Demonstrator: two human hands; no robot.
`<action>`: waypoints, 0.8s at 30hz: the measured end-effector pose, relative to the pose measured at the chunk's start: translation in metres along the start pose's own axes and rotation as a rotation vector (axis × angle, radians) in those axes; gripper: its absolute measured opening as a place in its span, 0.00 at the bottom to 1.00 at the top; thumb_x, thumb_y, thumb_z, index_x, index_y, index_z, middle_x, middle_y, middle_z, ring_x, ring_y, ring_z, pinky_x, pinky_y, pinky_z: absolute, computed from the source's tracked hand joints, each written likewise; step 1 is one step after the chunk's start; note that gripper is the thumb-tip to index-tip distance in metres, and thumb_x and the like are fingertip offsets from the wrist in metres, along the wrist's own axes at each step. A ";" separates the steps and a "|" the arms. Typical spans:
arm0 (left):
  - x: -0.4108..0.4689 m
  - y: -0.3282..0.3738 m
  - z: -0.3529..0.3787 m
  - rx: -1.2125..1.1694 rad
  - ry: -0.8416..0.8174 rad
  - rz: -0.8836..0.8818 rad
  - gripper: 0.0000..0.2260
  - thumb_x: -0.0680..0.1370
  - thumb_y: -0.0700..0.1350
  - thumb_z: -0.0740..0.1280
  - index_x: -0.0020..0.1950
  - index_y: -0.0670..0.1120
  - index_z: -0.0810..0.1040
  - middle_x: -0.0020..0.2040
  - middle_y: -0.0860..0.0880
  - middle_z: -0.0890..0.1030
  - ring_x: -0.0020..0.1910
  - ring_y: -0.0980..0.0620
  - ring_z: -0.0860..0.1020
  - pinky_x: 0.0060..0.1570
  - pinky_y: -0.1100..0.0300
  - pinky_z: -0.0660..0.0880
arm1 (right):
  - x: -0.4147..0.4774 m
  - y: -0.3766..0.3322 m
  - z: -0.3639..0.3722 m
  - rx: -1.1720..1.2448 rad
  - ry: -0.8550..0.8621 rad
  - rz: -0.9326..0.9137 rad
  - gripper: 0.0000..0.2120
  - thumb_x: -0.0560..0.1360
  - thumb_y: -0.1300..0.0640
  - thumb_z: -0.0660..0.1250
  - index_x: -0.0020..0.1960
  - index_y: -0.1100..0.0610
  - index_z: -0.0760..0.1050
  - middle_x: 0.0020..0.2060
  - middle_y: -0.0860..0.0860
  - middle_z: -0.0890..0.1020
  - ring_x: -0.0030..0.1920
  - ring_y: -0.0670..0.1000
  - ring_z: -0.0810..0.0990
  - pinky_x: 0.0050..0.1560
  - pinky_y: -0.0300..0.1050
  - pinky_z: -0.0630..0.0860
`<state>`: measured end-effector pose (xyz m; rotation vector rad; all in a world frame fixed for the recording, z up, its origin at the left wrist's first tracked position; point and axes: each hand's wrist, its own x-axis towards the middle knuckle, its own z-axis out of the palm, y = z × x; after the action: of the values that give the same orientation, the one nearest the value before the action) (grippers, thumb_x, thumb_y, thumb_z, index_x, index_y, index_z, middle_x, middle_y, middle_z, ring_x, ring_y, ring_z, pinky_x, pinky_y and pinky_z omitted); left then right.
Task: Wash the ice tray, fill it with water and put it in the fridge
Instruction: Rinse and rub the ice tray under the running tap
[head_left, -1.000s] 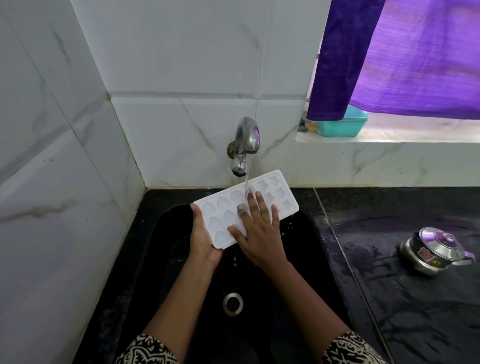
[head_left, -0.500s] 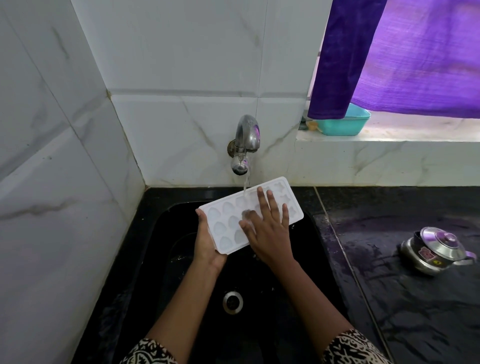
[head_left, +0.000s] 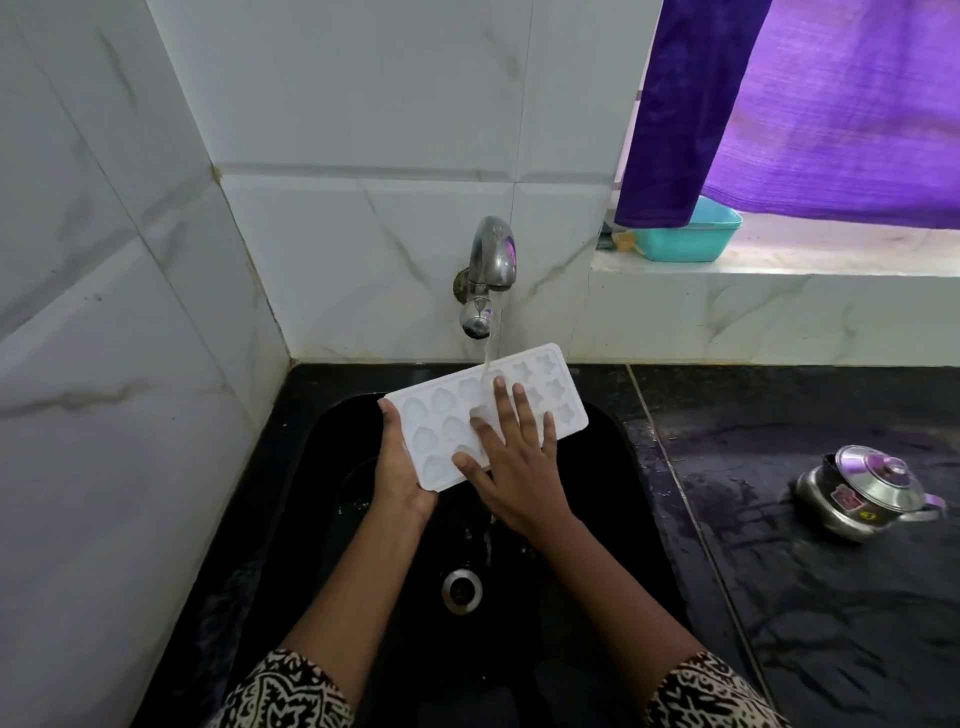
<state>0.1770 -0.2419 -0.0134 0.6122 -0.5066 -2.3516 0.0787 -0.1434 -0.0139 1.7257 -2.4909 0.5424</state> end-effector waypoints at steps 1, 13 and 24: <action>-0.001 -0.001 -0.004 0.009 0.000 0.000 0.38 0.74 0.72 0.53 0.69 0.44 0.72 0.64 0.39 0.79 0.62 0.39 0.78 0.60 0.42 0.74 | -0.003 0.006 -0.001 0.006 -0.026 -0.013 0.30 0.77 0.32 0.44 0.73 0.45 0.62 0.75 0.44 0.34 0.74 0.45 0.29 0.69 0.54 0.27; -0.011 0.001 -0.021 -0.002 0.135 0.128 0.32 0.77 0.70 0.52 0.69 0.48 0.74 0.63 0.43 0.80 0.62 0.40 0.78 0.58 0.43 0.75 | -0.048 0.040 0.005 0.099 -0.111 0.129 0.33 0.75 0.31 0.44 0.76 0.39 0.40 0.73 0.44 0.29 0.72 0.44 0.26 0.72 0.55 0.32; -0.024 0.004 -0.013 -0.034 0.105 0.098 0.34 0.76 0.70 0.55 0.69 0.46 0.73 0.62 0.40 0.80 0.59 0.38 0.80 0.52 0.43 0.78 | 0.007 -0.002 -0.010 0.055 0.060 0.048 0.21 0.78 0.41 0.57 0.66 0.49 0.71 0.77 0.49 0.42 0.74 0.49 0.32 0.72 0.60 0.41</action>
<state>0.2024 -0.2310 -0.0155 0.6754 -0.4384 -2.2181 0.0762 -0.1472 -0.0024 1.6451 -2.5050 0.6623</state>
